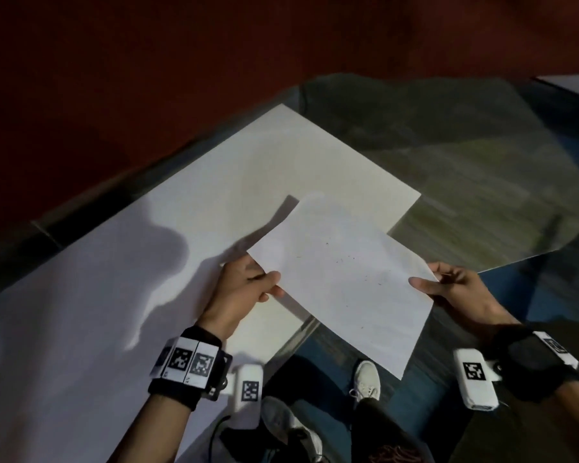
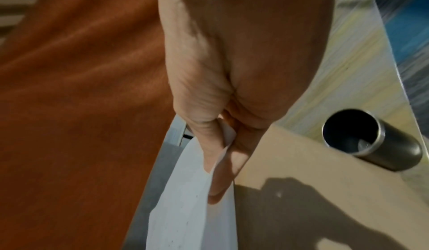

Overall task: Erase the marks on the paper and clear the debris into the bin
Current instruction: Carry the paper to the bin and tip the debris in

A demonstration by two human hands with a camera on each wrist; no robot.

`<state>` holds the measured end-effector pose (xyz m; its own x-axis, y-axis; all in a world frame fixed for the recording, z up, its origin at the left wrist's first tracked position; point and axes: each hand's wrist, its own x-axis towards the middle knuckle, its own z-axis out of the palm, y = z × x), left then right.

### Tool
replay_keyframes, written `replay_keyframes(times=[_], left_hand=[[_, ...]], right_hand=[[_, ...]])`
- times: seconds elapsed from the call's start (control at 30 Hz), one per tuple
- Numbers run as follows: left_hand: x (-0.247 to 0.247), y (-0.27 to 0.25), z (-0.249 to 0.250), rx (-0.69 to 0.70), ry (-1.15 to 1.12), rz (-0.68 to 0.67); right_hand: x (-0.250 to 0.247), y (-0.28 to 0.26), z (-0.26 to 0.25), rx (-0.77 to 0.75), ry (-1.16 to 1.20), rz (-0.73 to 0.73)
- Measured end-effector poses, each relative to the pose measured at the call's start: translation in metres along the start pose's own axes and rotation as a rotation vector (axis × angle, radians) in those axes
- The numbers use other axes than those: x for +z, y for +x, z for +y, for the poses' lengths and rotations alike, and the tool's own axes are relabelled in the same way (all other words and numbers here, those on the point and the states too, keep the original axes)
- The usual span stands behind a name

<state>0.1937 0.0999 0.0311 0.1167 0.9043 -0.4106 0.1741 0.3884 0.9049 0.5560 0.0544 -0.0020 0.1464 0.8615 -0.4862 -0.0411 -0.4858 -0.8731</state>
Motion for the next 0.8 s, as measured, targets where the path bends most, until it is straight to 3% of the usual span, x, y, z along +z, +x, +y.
replay_keyframes(times=[0.2,0.37,0.53,0.63,0.8], left_hand=[[0.136,0.046,0.000,-0.040,-0.048,-0.041],[0.244,0.076,-0.012,-0.123,-0.107,-0.062],[0.313,0.111,-0.048,-0.272,-0.100,-0.085],[0.342,0.135,-0.077,-0.356,-0.093,-0.093],[0.373,0.184,-0.141,-0.505,-0.066,-0.142]], right_hand=[[-0.114,0.004,-0.001,-0.053,0.204,0.232],[-0.189,0.008,0.019,0.010,0.484,0.435],[-0.219,0.002,0.047,0.174,0.394,0.372],[-0.236,0.019,0.085,0.190,0.296,0.444],[-0.243,0.072,0.145,0.233,0.358,0.590]])
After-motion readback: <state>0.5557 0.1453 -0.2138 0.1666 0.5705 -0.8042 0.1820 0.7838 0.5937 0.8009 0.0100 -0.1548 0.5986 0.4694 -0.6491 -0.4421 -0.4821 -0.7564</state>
